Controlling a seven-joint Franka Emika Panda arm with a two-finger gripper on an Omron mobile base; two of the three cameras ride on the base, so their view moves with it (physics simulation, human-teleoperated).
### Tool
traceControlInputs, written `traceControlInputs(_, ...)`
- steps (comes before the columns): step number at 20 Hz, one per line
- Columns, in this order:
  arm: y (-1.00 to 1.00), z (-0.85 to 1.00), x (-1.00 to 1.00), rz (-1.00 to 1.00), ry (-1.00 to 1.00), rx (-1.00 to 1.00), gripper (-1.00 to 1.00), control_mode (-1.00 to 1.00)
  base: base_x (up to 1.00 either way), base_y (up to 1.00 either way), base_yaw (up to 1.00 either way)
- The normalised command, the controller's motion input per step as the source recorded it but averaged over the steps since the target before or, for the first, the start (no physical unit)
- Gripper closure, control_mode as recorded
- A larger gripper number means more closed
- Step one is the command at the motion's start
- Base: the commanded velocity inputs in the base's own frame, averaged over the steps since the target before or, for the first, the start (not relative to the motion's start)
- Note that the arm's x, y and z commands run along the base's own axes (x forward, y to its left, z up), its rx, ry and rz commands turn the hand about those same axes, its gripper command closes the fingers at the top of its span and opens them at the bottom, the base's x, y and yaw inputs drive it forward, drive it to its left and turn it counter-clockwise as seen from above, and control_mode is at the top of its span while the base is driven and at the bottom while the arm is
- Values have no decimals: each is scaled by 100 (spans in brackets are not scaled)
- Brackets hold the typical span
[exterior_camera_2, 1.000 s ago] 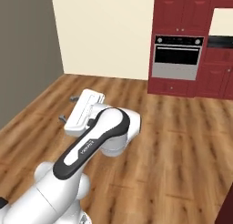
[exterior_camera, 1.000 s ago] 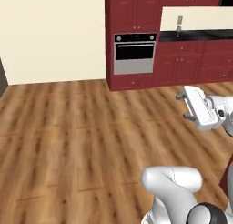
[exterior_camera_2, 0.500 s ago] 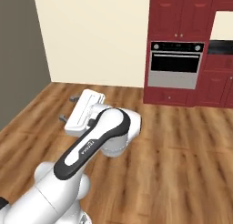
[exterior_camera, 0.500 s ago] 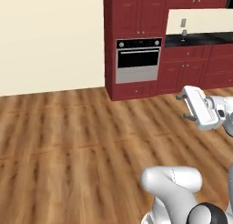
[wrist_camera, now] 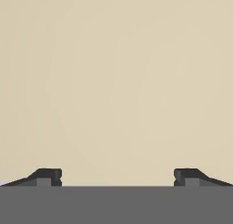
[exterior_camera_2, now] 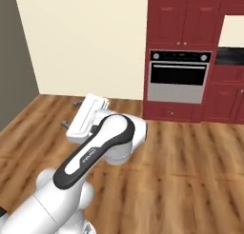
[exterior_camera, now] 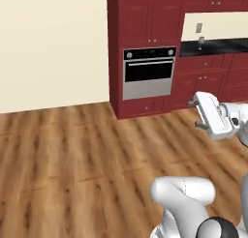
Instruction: Retrieve the wine glasses from the counter and place one next to each plate.
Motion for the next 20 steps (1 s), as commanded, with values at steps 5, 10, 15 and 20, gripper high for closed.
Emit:
traceControlInputs(5,0,0,0,0,0,0,-100,100,100,-60,3)
traceControlInputs(10,0,0,0,0,0,0,-100,100,97,-90,16)
traceControlInputs(15,0,0,0,0,0,0,-100,100,81,-100,17)
traceControlInputs(20,0,0,0,0,0,0,-100,100,54,-100,15)
